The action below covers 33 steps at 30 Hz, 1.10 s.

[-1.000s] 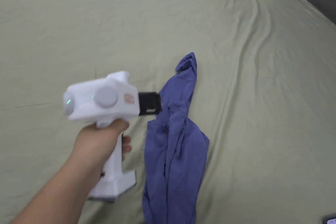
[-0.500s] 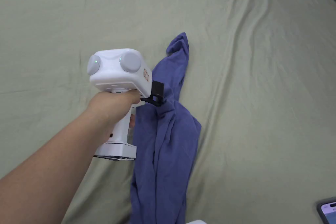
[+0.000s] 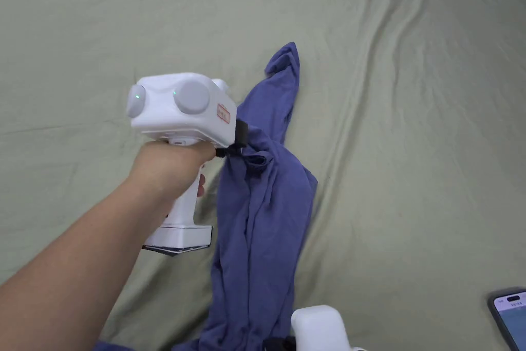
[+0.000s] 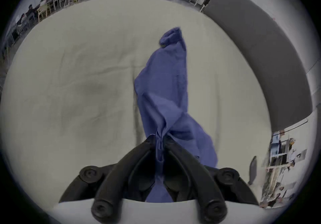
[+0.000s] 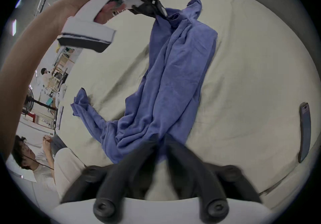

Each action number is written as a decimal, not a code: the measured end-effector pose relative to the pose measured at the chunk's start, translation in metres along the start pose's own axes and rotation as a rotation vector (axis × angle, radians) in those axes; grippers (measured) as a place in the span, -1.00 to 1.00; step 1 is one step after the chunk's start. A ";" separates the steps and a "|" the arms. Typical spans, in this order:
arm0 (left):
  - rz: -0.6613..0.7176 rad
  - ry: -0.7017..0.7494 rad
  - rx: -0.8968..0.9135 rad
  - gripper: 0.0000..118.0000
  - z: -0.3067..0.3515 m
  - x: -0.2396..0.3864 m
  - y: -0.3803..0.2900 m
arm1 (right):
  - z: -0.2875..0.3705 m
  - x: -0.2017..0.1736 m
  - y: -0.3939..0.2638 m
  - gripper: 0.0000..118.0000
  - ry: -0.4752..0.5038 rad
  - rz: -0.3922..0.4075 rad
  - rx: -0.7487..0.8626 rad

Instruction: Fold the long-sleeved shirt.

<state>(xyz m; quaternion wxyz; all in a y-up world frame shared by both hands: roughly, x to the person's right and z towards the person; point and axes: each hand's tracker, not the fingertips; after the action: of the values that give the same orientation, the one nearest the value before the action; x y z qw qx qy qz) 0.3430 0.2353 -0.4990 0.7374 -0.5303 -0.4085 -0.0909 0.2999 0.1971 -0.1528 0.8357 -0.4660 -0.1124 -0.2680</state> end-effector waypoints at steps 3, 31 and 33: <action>0.018 -0.037 0.050 -0.95 0.025 0.000 -0.001 | -0.005 0.006 -0.004 0.95 -0.004 -0.031 -0.039; 0.361 -0.108 0.837 -0.95 0.395 -0.063 0.110 | 0.264 -0.016 0.332 -0.65 -0.227 0.277 0.629; 0.391 -0.122 0.856 -0.95 0.412 -0.063 0.129 | 0.292 -0.029 0.377 -0.65 -0.226 0.288 0.666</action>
<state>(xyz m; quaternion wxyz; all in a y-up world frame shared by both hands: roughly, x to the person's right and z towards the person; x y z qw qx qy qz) 0.1668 0.6235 -0.5910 0.8677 -0.2498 -0.3443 0.2573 0.5025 0.6112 -0.2786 0.9528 -0.2064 -0.2184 -0.0435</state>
